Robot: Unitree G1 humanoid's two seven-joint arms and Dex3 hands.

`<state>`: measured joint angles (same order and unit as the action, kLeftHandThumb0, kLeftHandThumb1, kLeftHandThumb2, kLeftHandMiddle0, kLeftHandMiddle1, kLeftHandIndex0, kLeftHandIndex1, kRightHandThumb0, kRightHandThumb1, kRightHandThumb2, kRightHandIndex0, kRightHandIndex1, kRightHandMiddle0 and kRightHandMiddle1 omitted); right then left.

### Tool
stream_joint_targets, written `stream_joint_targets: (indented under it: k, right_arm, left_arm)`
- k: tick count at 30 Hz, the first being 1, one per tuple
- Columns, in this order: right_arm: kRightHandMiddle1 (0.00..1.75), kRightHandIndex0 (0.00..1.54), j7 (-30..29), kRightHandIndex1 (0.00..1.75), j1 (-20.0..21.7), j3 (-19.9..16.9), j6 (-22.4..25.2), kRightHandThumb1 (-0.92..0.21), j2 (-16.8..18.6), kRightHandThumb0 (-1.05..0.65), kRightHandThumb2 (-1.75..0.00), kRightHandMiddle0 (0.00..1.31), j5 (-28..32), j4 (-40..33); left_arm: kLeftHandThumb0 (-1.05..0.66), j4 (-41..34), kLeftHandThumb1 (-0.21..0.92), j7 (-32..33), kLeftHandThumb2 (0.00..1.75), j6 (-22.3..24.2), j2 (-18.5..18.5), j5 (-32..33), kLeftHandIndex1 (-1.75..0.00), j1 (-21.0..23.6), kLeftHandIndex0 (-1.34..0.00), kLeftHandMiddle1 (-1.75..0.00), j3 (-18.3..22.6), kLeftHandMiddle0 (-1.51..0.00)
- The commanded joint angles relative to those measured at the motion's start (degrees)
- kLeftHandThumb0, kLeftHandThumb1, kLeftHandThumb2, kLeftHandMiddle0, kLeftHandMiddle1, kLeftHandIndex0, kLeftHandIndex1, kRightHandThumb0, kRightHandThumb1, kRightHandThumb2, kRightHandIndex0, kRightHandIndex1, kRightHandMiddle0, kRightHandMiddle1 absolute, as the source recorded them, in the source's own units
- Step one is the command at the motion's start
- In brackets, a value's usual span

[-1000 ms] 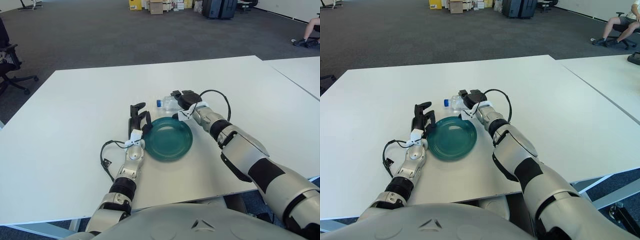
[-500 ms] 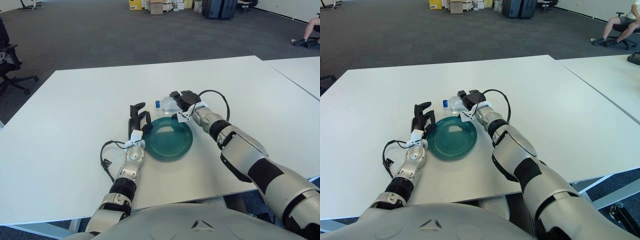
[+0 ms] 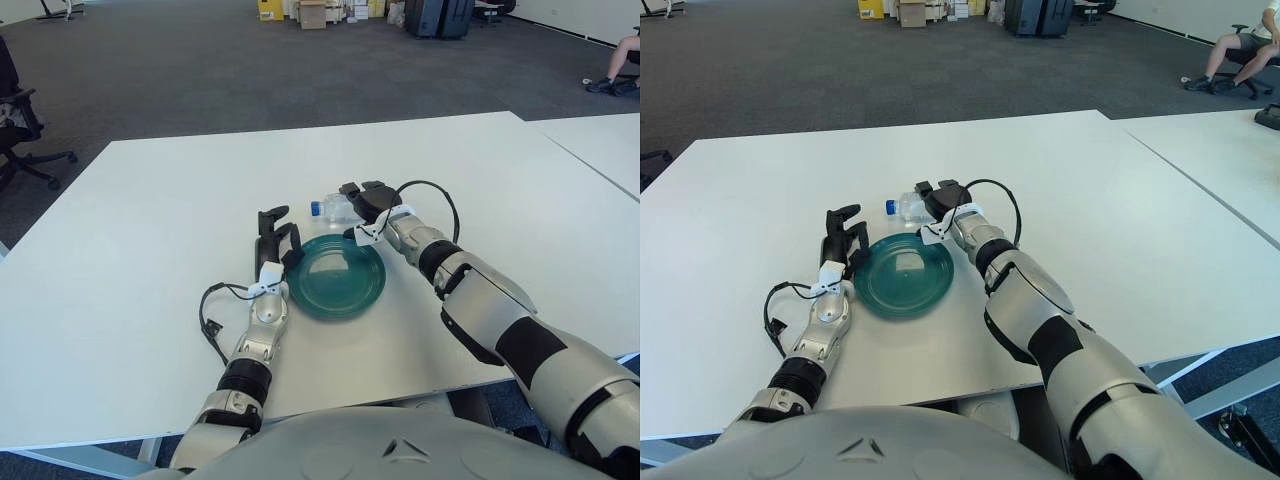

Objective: Put the bottle into the plate.

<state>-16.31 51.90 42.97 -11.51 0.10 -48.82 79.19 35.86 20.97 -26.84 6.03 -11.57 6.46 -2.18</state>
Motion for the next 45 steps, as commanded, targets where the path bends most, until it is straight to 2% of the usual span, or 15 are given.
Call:
stream_joint_targets:
  k: [1,10,12,13,14,17,20,23,30,32,35,45]
  right_arm:
    - [0.67,0.34,1.5,0.01,-2.2,0.5,0.1,-0.92,0.3,-0.68,-0.47,0.00,-0.8,1.2]
    - [0.69,0.37,2.1,0.03,-2.4,0.3,0.2,-0.92,0.4,-0.67,-0.47,0.00,-0.6,1.2]
    - [0.78,0.43,2.4,0.06,-2.4,0.0,0.4,-0.92,0.4,-0.66,-0.46,0.00,-0.4,1.3]
    - [0.92,0.48,2.5,0.12,-2.4,0.0,0.5,-0.92,0.3,-0.65,-0.44,0.00,-0.3,1.3]
    - [0.97,0.48,2.4,0.17,-2.4,-0.1,0.4,-0.92,0.2,-0.64,-0.43,0.00,-0.3,1.3]
    - [1.34,0.37,2.0,0.74,-2.4,-0.2,0.0,-0.90,0.1,-0.61,-0.40,0.01,-0.3,1.1]
    - [1.52,0.34,1.5,1.11,-2.3,-0.2,-0.5,-0.86,0.1,-0.58,-0.43,0.03,-0.3,1.0]
    - [1.65,0.34,1.5,1.32,-2.3,-0.4,-0.4,-0.80,0.1,-0.56,-0.48,0.05,-0.2,1.0]
    - [1.74,0.37,2.4,1.51,-2.2,-0.9,-0.3,-0.75,-0.1,-0.55,-0.53,0.11,0.1,1.1]
    - [1.71,0.38,2.8,1.63,-2.1,-1.1,-0.2,-0.73,-0.2,-0.45,-0.66,0.26,0.2,1.1]
    - [1.70,0.41,3.1,1.71,-2.1,-1.3,-0.3,-0.70,-0.3,-0.41,-0.75,0.33,0.3,1.1]
    - [1.71,0.53,3.6,1.75,-2.3,-1.6,-0.4,-0.63,-0.6,-0.40,-0.88,0.40,0.0,1.0]
  left_arm:
    - [-0.61,0.1,0.92,-0.1,0.79,1.0,0.4,0.7,-1.13,-1.2,-0.12,-0.65,0.3,-0.42]
    - [-0.61,-0.5,0.92,-0.4,0.78,1.2,0.5,1.5,-1.11,-1.6,-0.12,-0.64,0.4,-0.41]
    - [-0.60,-0.8,0.92,-0.3,0.78,1.1,0.5,1.5,-1.11,-1.6,-0.12,-0.64,0.3,-0.41]
    - [-0.60,-0.8,0.92,-0.2,0.78,1.1,0.5,1.5,-1.11,-1.7,-0.13,-0.64,0.3,-0.42]
    - [-0.59,-0.9,0.92,-0.1,0.78,0.9,0.5,1.5,-1.11,-1.7,-0.13,-0.64,0.3,-0.42]
    - [-0.59,-1.2,0.92,0.0,0.78,0.7,0.5,1.5,-1.11,-1.8,-0.13,-0.65,0.3,-0.43]
    - [-0.58,-1.6,0.92,-0.1,0.78,0.7,0.6,1.7,-1.11,-2.0,-0.14,-0.65,0.4,-0.43]
    - [-0.58,-2.1,0.92,-0.3,0.78,0.7,0.7,2.1,-1.11,-2.2,-0.13,-0.65,0.4,-0.43]
    - [-0.57,-2.4,0.92,-0.5,0.78,0.8,0.6,2.6,-1.10,-2.3,-0.14,-0.64,0.4,-0.43]
    - [-0.56,-2.3,0.92,-0.5,0.78,0.8,0.6,2.6,-1.10,-2.3,-0.14,-0.64,0.4,-0.43]
    - [-0.56,-2.3,0.92,-0.5,0.78,0.9,0.6,2.6,-1.10,-2.2,-0.14,-0.64,0.4,-0.43]
    - [-0.57,-2.3,0.92,-0.8,0.78,1.1,0.7,2.7,-1.10,-2.1,-0.13,-0.63,0.5,-0.43]
